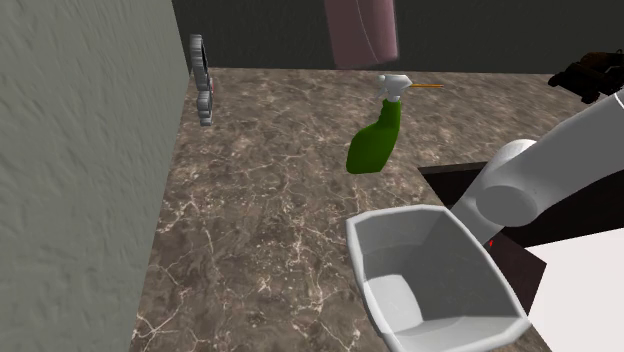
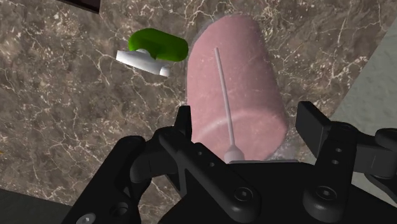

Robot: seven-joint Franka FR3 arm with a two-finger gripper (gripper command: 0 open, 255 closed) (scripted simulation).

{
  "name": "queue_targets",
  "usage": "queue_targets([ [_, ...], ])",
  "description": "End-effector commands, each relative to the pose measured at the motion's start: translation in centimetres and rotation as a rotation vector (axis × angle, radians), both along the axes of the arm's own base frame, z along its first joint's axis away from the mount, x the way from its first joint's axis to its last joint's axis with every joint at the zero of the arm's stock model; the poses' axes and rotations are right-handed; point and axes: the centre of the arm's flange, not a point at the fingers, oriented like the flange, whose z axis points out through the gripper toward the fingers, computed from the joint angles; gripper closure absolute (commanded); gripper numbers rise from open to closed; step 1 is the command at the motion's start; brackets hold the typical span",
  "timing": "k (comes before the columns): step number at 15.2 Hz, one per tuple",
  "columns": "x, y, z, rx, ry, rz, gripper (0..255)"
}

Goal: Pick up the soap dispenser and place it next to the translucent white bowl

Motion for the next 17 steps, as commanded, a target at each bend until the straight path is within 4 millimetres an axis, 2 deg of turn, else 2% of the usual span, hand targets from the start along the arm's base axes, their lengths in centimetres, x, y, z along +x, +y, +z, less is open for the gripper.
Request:
queue_targets([
  [1, -1.2, 2.3, -0.1, 0.001, 0.000, -0.002, 255],
  [17, -1.2, 2.3, -8.5, 0.001, 0.000, -0.002, 255],
])
